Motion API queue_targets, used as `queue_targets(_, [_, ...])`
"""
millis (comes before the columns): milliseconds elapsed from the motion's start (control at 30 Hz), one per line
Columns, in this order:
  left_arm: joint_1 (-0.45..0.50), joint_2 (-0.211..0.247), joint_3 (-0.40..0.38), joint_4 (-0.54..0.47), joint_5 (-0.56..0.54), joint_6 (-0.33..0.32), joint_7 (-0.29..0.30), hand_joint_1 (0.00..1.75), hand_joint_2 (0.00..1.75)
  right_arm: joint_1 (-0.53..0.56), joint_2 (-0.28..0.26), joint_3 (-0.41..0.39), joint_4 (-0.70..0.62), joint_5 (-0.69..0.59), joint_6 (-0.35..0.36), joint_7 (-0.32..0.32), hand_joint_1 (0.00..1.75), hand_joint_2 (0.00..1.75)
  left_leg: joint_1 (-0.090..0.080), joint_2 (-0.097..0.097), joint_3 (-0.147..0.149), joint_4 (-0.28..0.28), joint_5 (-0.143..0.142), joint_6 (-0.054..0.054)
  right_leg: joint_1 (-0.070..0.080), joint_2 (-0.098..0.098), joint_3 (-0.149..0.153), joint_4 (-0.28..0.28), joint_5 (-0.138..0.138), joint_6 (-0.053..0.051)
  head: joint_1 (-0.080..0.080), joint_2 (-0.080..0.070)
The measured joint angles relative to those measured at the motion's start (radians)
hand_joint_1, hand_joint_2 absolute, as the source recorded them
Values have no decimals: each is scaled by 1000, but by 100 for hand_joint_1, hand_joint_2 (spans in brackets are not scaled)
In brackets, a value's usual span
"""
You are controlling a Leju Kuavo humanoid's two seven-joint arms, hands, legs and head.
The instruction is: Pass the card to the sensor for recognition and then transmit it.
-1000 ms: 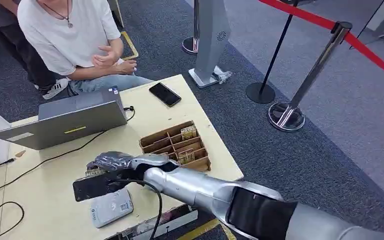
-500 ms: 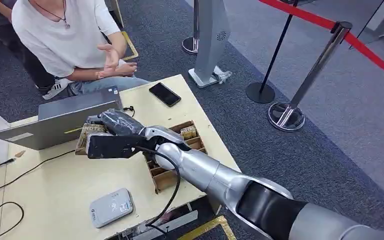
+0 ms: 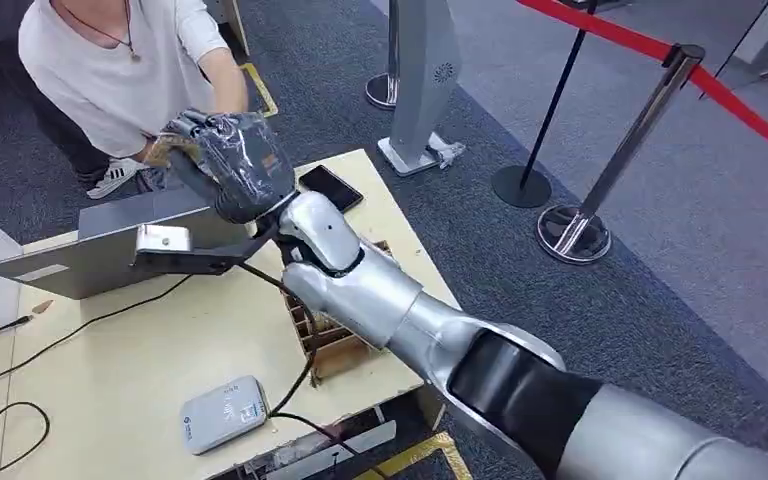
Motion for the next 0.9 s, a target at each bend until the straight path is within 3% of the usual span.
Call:
queue_targets(100, [-9,-13,0,0,8,2,-5,0,0,-43,19,-1,97,47,-63,12,175,175,0,0,0,0,0,0,0,1,0,0,0,0,0,0])
queue_targets(167, [-9,-12,0,0,16,6,-8,0,0,-61,29,-1,143,123,-102,60,175,175,0,0,0,0,0,0,0,0,0,0,0,0,0,0])
queue_targets(300, [-9,-16,0,0,27,8,-22,0,0,-69,53,-14,199,252,-107,113,175,175,0,0,0,0,0,0,0,0,0,0,0,0,0,0])
queue_targets(500, [-8,-16,0,0,21,5,-35,0,0,-67,68,-22,264,295,-107,139,175,175,0,0,0,0,0,0,0,0,0,0,0,0,0,0])
queue_targets(533, [-8,-16,0,0,20,5,-35,0,0,-66,68,-25,270,295,-107,142,17,175,0,0,0,0,0,0,0,0,0,0,0,0,0,0])
queue_targets(567, [-8,-16,0,0,17,5,-35,0,0,-64,68,-27,277,296,-106,148,0,175,0,0,0,0,0,0,0,0,0,0,0,0,0,0])
queue_targets(700, [-6,-14,-1,0,8,-4,-42,0,0,-57,68,-36,293,303,-105,156,0,175,0,0,0,1,0,0,0,0,0,0,0,0,0,0])
queue_targets(733, [-5,-14,-1,0,9,-4,-43,0,0,-57,68,-38,297,304,-104,157,0,0,0,0,0,1,0,0,0,0,0,0,0,0,0,0])
queue_targets(900, [-3,-13,-1,0,9,-2,-43,0,0,-56,68,-42,312,295,-106,151,0,0,0,0,0,1,0,0,0,0,-1,0,0,0,0,0])
